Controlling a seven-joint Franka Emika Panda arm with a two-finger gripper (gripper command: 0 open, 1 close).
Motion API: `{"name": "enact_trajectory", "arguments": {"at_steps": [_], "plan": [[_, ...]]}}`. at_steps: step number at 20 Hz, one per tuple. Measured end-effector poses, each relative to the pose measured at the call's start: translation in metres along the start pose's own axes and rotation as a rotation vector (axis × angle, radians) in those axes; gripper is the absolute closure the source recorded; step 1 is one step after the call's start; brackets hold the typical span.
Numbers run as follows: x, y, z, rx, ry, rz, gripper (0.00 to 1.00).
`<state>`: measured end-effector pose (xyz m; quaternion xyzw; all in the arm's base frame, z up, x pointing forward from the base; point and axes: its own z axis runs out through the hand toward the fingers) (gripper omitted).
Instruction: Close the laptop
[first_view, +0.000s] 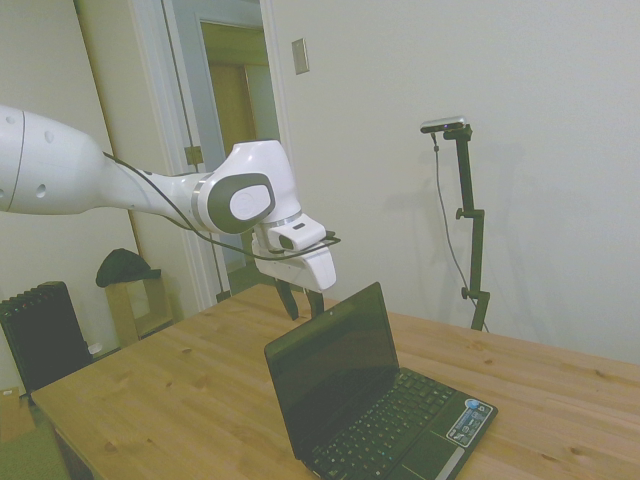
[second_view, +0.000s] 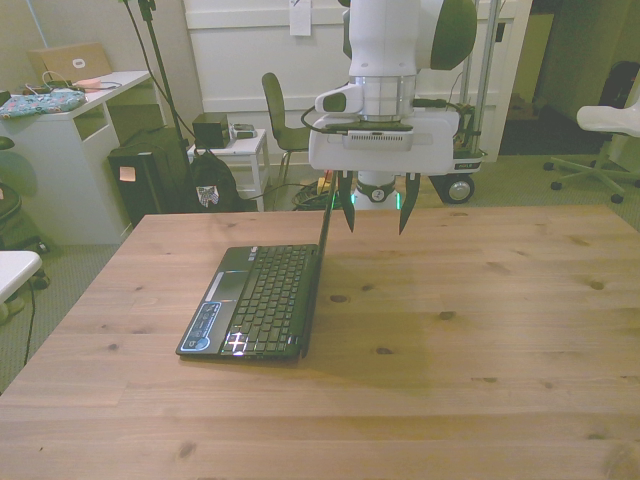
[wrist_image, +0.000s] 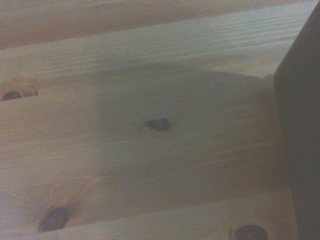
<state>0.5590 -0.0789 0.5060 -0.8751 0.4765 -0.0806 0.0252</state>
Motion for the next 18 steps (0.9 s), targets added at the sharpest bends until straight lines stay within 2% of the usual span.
{"name": "enact_trajectory", "arguments": {"at_steps": [18], "plan": [[0.021,0.022,-0.001,-0.007,-0.003,0.052,1.00]]}}
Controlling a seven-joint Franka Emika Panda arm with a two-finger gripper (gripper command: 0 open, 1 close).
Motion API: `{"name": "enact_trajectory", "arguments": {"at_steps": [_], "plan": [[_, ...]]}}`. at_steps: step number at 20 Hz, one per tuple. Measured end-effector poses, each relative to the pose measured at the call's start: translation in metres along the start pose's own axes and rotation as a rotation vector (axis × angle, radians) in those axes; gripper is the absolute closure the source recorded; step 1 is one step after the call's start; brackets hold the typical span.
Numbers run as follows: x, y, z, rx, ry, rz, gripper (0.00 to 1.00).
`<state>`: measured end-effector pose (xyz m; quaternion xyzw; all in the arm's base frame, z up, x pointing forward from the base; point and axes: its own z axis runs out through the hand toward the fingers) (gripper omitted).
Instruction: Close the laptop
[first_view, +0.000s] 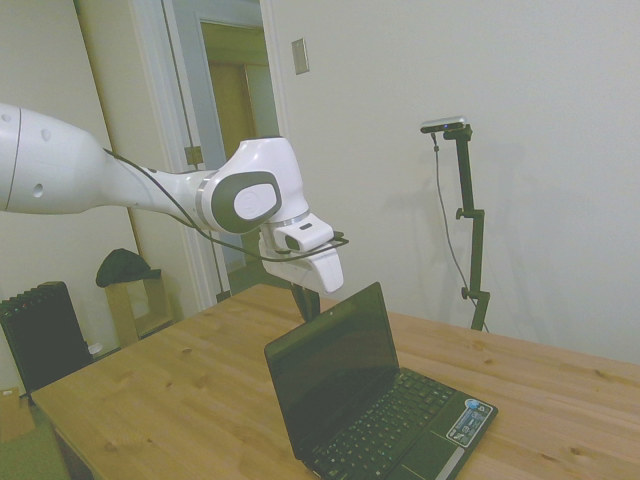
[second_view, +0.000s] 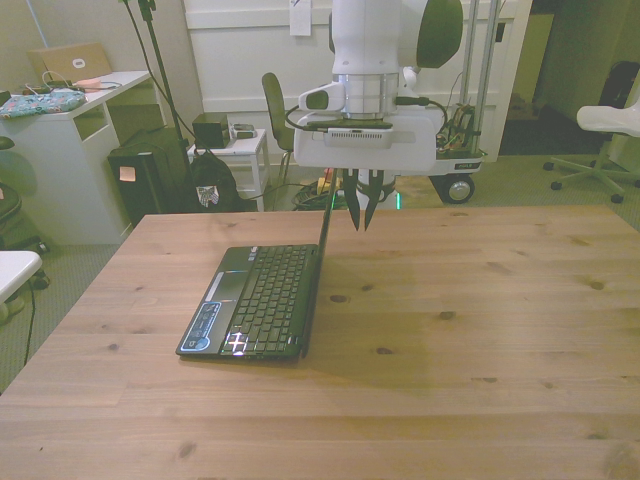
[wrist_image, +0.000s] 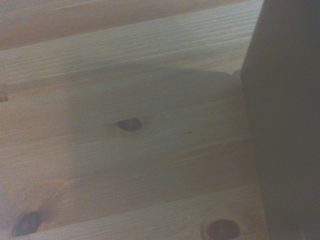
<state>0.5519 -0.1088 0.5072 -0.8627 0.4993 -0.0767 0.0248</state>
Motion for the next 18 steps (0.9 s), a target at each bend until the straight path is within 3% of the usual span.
{"name": "enact_trajectory", "arguments": {"at_steps": [8,15,18], "plan": [[0.033,0.034,-0.002,0.010,-0.016,0.035,1.00],[0.093,0.116,0.010,-0.010,-0.028,0.086,1.00],[0.116,0.150,0.028,-0.029,-0.043,0.112,1.00]]}}
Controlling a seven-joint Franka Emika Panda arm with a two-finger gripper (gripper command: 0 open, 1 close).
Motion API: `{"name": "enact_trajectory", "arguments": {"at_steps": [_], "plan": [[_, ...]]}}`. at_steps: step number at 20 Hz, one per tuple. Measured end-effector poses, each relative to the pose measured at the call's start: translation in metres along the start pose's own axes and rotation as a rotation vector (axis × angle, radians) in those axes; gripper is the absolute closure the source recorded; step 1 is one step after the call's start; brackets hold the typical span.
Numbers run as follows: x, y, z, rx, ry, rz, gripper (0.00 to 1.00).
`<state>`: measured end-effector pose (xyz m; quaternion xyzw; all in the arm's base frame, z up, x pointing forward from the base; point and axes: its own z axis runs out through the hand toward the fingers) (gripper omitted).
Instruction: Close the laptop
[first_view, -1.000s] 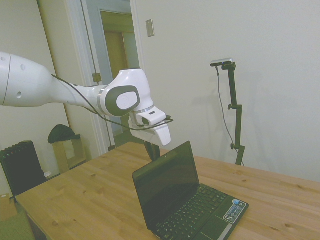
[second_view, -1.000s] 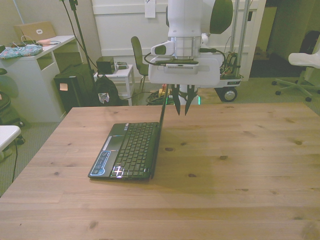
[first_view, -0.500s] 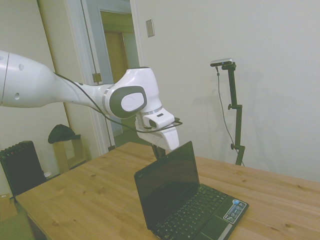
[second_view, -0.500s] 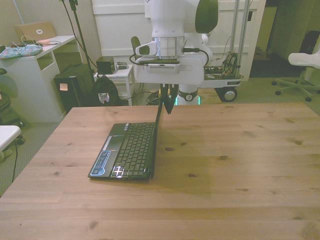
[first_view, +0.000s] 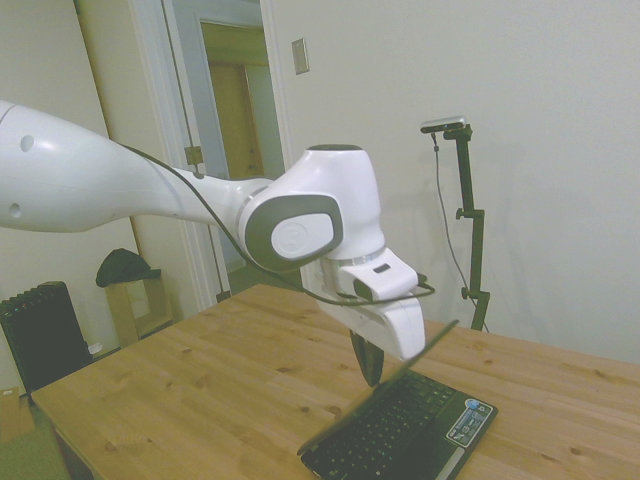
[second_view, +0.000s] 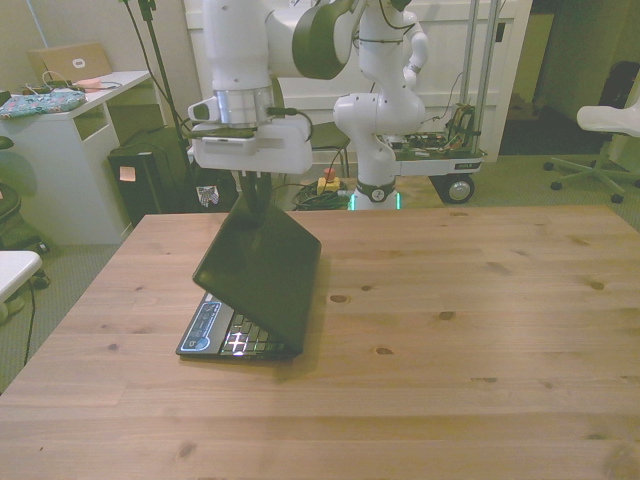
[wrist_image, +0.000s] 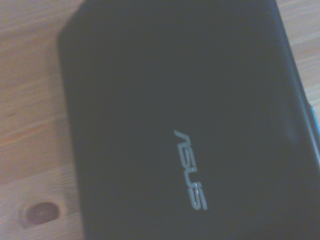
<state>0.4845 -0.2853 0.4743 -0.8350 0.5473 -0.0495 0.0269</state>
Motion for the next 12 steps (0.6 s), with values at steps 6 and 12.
{"name": "enact_trajectory", "arguments": {"at_steps": [6,12], "plan": [[0.032,0.030,0.077,-0.068,-0.037,0.038,1.00],[0.001,0.003,0.002,0.031,0.019,-0.037,1.00]]}}
